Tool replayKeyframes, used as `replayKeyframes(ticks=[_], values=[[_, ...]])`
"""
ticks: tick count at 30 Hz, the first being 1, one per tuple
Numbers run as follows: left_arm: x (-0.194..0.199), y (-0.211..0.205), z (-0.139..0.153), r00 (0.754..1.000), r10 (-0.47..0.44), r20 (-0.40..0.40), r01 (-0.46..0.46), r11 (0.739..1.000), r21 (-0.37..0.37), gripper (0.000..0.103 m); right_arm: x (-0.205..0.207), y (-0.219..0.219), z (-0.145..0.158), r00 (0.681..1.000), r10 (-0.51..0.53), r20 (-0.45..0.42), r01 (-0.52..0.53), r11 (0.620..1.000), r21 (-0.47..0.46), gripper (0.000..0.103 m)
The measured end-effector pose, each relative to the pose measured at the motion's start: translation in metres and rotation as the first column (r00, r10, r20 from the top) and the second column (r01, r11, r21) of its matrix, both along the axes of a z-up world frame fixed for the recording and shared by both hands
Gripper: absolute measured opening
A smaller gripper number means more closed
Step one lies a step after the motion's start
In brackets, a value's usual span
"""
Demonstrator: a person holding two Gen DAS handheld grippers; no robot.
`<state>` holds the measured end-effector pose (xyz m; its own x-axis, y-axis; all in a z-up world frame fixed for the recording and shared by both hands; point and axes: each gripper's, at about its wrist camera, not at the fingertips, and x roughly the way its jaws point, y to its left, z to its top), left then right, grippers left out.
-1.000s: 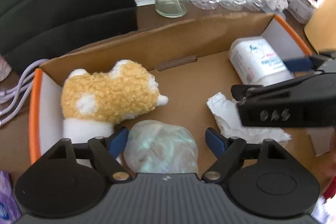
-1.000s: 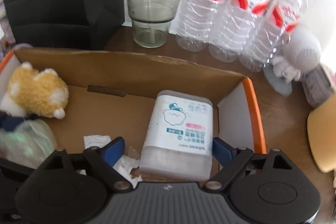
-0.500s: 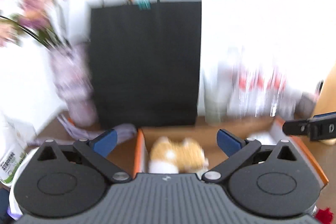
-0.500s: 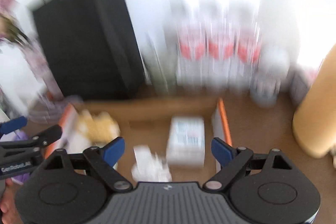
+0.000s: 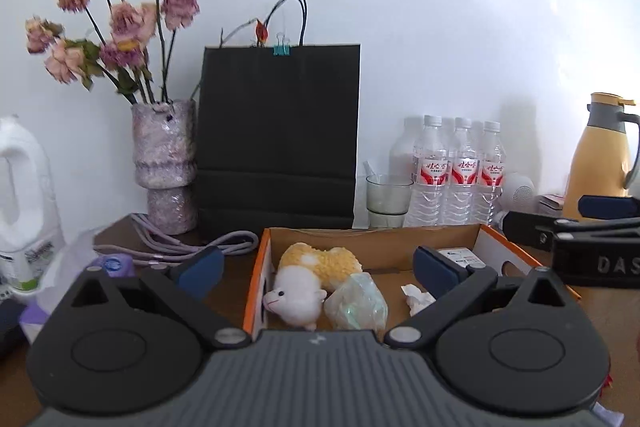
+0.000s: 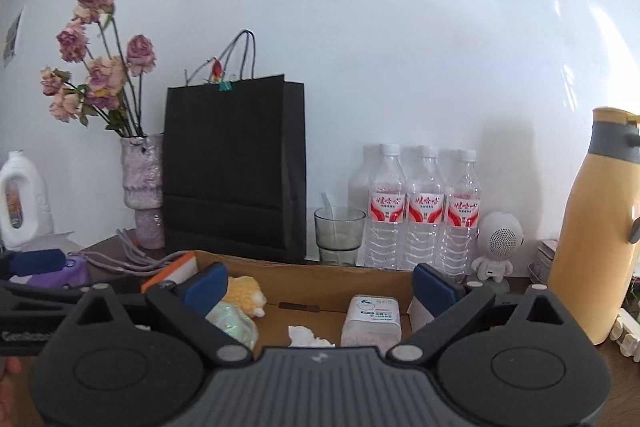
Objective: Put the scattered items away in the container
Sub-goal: 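Move both tools back toward the remaining items on the table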
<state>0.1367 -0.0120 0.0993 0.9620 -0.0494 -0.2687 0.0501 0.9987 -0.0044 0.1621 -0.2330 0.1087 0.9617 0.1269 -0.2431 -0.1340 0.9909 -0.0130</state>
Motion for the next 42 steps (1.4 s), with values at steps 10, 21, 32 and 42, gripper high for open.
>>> replayKeyframes(ticks=[10,21,32,42], values=[[-0.14,-0.005,-0.014,1.0,0.0,-0.008,0.0,0.999,0.035,0.103,-0.158,0.015,-0.021,0.995,0.088,-0.05,-0.088,0.996,0.01,0.099],[-0.231,0.006,-0.06,0.994,0.008,-0.113,-0.001,0.998,0.056,0.103,-0.264,0.016,-0.067,0.983,0.087,-0.163,-0.083,0.996,0.029,0.099],[-0.091,0.023,-0.054,0.978,0.018,-0.206,-0.015,1.0,0.019,0.082,-0.159,0.024,-0.049,0.983,0.062,-0.174,-0.061,0.998,0.009,0.093],[-0.011,0.027,-0.088,0.935,-0.044,-0.353,0.053,0.999,0.014,0.043,-0.052,0.046,-0.062,0.954,0.079,-0.29,-0.097,0.994,-0.047,0.092]])
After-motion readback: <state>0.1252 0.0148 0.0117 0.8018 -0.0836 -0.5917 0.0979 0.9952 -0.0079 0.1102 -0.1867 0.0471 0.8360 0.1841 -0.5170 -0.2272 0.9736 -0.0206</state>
